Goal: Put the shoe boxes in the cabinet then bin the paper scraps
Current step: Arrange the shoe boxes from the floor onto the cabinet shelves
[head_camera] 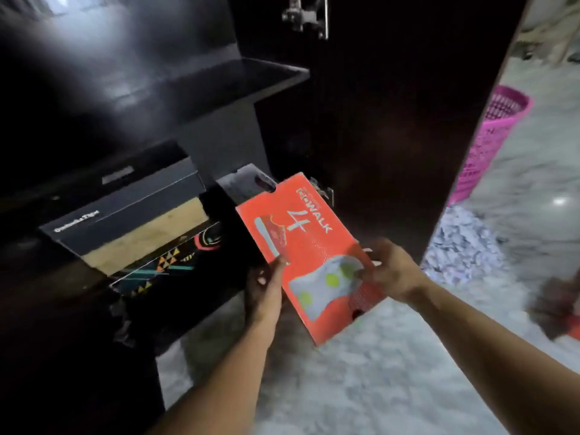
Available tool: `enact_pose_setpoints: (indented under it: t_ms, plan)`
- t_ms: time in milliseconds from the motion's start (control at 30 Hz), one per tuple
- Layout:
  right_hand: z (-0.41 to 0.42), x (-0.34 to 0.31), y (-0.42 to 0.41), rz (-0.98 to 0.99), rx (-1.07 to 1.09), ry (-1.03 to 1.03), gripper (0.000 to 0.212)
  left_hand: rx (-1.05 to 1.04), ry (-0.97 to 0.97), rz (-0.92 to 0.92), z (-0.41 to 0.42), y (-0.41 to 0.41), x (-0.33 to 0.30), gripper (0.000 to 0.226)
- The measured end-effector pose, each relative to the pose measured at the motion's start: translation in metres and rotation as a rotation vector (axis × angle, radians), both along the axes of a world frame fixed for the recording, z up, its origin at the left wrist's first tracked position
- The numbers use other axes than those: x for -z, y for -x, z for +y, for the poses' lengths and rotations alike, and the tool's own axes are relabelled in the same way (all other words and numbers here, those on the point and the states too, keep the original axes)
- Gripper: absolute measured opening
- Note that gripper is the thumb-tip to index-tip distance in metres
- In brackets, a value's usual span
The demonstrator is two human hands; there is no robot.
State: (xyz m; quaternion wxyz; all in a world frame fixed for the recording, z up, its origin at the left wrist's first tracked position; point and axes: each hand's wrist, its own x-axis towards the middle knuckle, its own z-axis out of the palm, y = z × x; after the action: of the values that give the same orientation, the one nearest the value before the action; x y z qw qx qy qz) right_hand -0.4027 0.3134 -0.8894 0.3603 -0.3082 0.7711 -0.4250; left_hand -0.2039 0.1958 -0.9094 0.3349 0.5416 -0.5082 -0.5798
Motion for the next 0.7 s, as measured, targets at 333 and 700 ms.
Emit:
enact_pose_setpoints:
  t_ms: [333,700]
  plan:
    - [-0.194,-0.007,-0.001,0.232,0.119,0.273,0.043,-0.014,0.302,-0.043,-0.150,0.035,-0.010,0.080]
    - [-0.288,0.024,0.016,0.239,-0.013,0.364,0.063,-0.011,0.153,-0.129,-0.233,0.067,-0.004,0.071]
